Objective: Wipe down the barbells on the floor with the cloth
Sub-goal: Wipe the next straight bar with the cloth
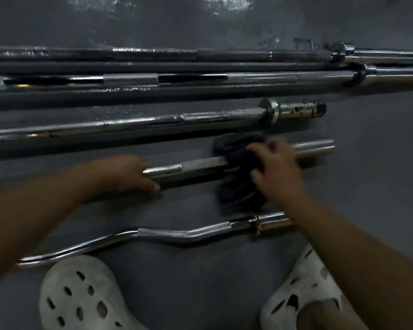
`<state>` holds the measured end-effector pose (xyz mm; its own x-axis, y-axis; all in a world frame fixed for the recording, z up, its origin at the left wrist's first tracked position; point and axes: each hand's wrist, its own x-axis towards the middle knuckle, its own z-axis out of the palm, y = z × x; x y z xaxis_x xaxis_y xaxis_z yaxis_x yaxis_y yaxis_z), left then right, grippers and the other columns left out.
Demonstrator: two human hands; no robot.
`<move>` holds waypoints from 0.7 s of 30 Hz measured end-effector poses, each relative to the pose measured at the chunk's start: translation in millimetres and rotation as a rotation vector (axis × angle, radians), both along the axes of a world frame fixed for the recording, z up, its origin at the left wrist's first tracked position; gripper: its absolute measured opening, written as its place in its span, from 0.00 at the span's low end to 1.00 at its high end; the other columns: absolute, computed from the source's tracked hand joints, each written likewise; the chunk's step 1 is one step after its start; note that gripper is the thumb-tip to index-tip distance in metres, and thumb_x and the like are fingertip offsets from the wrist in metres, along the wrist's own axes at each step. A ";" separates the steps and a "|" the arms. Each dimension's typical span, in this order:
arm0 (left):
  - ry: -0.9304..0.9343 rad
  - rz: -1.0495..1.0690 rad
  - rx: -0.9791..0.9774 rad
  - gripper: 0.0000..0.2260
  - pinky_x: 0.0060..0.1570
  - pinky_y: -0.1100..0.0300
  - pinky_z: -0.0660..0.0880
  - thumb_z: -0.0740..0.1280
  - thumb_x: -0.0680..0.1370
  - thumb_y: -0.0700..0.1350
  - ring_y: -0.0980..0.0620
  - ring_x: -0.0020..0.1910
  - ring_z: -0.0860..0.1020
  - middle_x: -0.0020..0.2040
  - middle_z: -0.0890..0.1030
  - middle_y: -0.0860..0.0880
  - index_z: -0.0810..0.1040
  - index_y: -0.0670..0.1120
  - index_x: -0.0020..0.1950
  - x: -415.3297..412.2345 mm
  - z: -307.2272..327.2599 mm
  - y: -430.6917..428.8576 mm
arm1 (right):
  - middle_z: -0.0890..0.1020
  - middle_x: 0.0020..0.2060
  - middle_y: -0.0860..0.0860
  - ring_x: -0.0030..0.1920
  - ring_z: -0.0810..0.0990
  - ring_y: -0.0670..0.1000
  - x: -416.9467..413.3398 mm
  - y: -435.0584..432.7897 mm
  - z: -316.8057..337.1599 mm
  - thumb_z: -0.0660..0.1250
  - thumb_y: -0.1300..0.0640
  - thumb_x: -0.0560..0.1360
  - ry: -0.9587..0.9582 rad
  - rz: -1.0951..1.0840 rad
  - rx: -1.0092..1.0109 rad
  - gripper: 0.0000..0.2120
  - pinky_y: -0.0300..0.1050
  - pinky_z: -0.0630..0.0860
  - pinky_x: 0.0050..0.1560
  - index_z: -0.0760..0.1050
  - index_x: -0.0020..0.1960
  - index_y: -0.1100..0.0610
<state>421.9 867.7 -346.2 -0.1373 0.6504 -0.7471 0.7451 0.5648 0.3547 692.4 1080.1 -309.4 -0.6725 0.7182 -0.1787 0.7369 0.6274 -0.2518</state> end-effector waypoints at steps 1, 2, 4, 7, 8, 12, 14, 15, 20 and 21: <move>-0.048 -0.011 -0.038 0.15 0.43 0.60 0.71 0.71 0.72 0.63 0.50 0.45 0.79 0.46 0.81 0.50 0.76 0.53 0.47 -5.2 0.6 6.3 | 0.69 0.61 0.57 0.61 0.69 0.61 1.4 8.6 -0.4 0.71 0.59 0.69 0.046 -0.186 0.027 0.27 0.53 0.72 0.64 0.75 0.66 0.48; 0.009 -0.037 -0.020 0.16 0.42 0.59 0.71 0.70 0.73 0.63 0.49 0.46 0.79 0.46 0.81 0.50 0.76 0.52 0.49 -3.7 1.0 6.0 | 0.68 0.61 0.57 0.61 0.68 0.62 -6.9 -0.5 -0.6 0.71 0.58 0.69 0.088 -0.352 0.032 0.26 0.52 0.71 0.64 0.74 0.66 0.48; 0.379 -0.094 0.207 0.15 0.41 0.57 0.72 0.67 0.75 0.61 0.46 0.49 0.80 0.49 0.81 0.49 0.74 0.52 0.53 15.7 0.0 -10.8 | 0.67 0.61 0.57 0.58 0.68 0.62 -42.5 -58.3 -9.3 0.70 0.57 0.69 0.088 -0.396 -0.020 0.25 0.51 0.70 0.61 0.74 0.65 0.47; 0.283 -0.027 0.202 0.15 0.39 0.59 0.70 0.67 0.75 0.61 0.47 0.47 0.80 0.49 0.82 0.49 0.74 0.52 0.53 24.5 2.9 -10.6 | 0.67 0.58 0.53 0.57 0.71 0.59 -53.4 -100.6 -3.7 0.72 0.55 0.68 0.122 -0.002 -0.233 0.25 0.50 0.72 0.62 0.74 0.64 0.45; 0.114 0.017 0.101 0.16 0.39 0.60 0.69 0.69 0.74 0.62 0.50 0.44 0.79 0.46 0.81 0.50 0.76 0.52 0.50 13.6 1.8 -3.0 | 0.68 0.58 0.53 0.57 0.71 0.58 -44.0 -83.1 -0.1 0.72 0.56 0.68 0.110 0.097 -0.233 0.26 0.49 0.73 0.62 0.74 0.65 0.45; 0.233 -0.034 0.223 0.17 0.36 0.58 0.69 0.68 0.73 0.65 0.49 0.41 0.79 0.42 0.79 0.51 0.72 0.52 0.45 6.5 -4.1 -7.5 | 0.69 0.62 0.60 0.59 0.73 0.64 -12.3 -8.0 0.3 0.71 0.56 0.71 0.085 -0.429 0.011 0.28 0.53 0.72 0.62 0.72 0.70 0.49; 0.416 -0.053 0.409 0.16 0.36 0.56 0.70 0.68 0.74 0.62 0.44 0.44 0.80 0.44 0.80 0.48 0.71 0.51 0.48 28.9 -6.3 -22.6 | 0.67 0.64 0.61 0.57 0.74 0.66 -25.0 -36.0 -8.8 0.71 0.55 0.71 0.018 -0.460 0.000 0.29 0.54 0.72 0.62 0.69 0.71 0.49; 0.385 -0.065 0.366 0.15 0.37 0.56 0.70 0.67 0.75 0.62 0.44 0.44 0.80 0.45 0.80 0.48 0.71 0.51 0.48 29.0 -6.3 -19.4 | 0.66 0.64 0.61 0.57 0.74 0.66 -29.1 -47.4 -8.8 0.71 0.54 0.71 0.006 -0.383 -0.039 0.29 0.54 0.73 0.62 0.69 0.71 0.48; -0.006 -0.026 0.034 0.17 0.39 0.58 0.72 0.68 0.74 0.64 0.50 0.40 0.79 0.40 0.80 0.51 0.76 0.52 0.47 -3.4 4.2 8.2 | 0.68 0.62 0.57 0.58 0.76 0.62 -3.1 15.0 13.3 0.71 0.56 0.72 -0.008 -0.221 -0.131 0.27 0.50 0.73 0.63 0.71 0.69 0.47; 0.195 -0.063 0.172 0.16 0.38 0.57 0.71 0.67 0.74 0.64 0.48 0.41 0.79 0.41 0.79 0.51 0.74 0.52 0.48 2.9 0.4 0.3 | 0.68 0.64 0.58 0.58 0.76 0.64 -2.5 20.7 12.6 0.70 0.56 0.72 0.023 -0.326 -0.097 0.27 0.52 0.73 0.63 0.71 0.70 0.48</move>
<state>424.8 868.0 -345.8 -0.2232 0.7770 -0.5885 0.8405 0.4592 0.2876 689.9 1100.8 -296.8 -0.4149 0.8766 -0.2439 0.8882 0.3322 -0.3173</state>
